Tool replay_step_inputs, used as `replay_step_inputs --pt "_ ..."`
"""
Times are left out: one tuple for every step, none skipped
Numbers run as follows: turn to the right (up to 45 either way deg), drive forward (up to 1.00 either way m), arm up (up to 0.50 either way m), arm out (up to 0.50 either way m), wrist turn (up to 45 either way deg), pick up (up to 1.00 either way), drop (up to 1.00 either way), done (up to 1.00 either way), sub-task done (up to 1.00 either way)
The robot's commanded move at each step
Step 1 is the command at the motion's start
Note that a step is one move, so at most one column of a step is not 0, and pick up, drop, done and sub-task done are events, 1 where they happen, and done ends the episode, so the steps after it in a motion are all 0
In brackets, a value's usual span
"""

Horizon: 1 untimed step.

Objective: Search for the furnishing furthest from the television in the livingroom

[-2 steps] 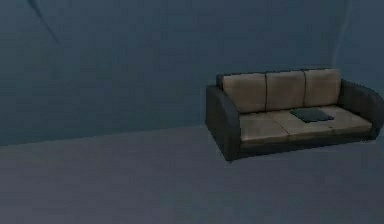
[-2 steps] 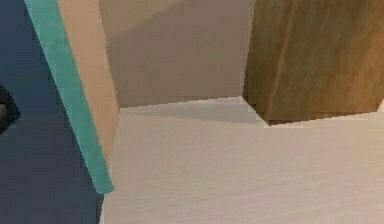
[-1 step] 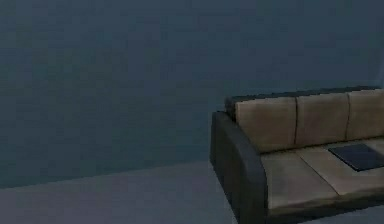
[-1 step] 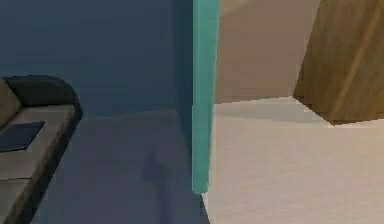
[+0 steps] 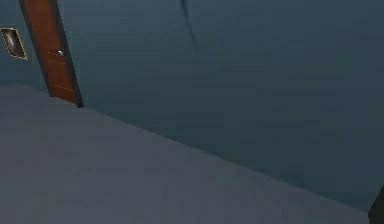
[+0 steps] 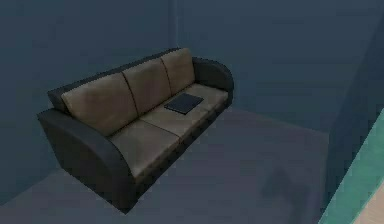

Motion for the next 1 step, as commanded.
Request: replay_step_inputs --pt "-6.0 0.00 0.00 0.00 0.0 0.00 0.00 0.00 0.00"
